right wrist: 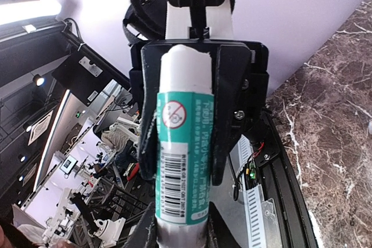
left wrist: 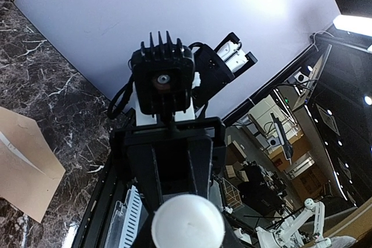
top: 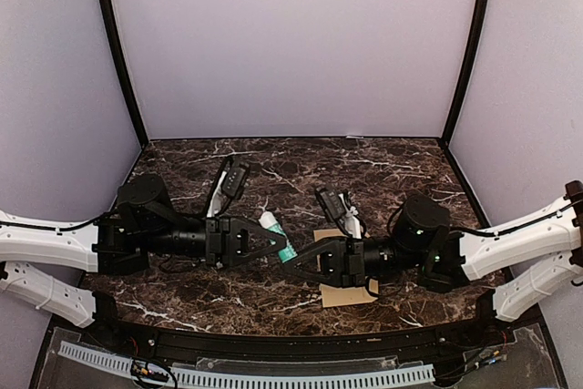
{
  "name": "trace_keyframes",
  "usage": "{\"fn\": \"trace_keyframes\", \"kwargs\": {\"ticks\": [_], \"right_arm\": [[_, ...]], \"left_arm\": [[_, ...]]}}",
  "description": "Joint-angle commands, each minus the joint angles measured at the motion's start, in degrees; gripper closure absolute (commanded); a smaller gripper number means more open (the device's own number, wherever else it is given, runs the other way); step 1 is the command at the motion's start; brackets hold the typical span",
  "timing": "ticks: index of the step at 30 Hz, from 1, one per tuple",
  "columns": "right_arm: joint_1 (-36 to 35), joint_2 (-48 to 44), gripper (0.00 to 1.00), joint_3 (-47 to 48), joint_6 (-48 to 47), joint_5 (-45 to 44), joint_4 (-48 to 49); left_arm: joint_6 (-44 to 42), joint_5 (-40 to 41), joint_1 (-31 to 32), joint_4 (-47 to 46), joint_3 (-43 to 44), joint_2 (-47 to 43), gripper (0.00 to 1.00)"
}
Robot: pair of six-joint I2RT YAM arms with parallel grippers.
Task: Place the letter into the envelope and seal it
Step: Unscrew the solid glue.
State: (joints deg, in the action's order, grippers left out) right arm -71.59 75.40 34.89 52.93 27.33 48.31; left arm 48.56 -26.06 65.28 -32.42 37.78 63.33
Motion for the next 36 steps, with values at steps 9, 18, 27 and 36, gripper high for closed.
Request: {"fn": "trace_keyframes", "kwargs": {"ticks": [9, 18, 27, 36], "right_arm": [[-3.6, -7.0, 0.35, 7.0, -14.5, -20.9, -31.5], [-7.5, -1.7, 0.43, 14.2, -16.1, -36.0, -42.7], [-7.9, 2.0, 0.49, 17.8, -17.7, -36.8, -43.1], [-7.9, 1.5, 0.65, 17.5, -18.5, -36.1, -42.1]], "left_arm": [[6.2, 20.3, -0.1, 12.8, 1.5, -4.1, 1.0], [8.4, 18.1, -0.2, 10.6, 0.6, -2.1, 1.0], [8.9, 15.6, -0.2, 8.6, 0.7, -0.4, 1.0], [8.7, 14.8, -0.2, 9.0, 0.9, -0.1, 1.0]]}}
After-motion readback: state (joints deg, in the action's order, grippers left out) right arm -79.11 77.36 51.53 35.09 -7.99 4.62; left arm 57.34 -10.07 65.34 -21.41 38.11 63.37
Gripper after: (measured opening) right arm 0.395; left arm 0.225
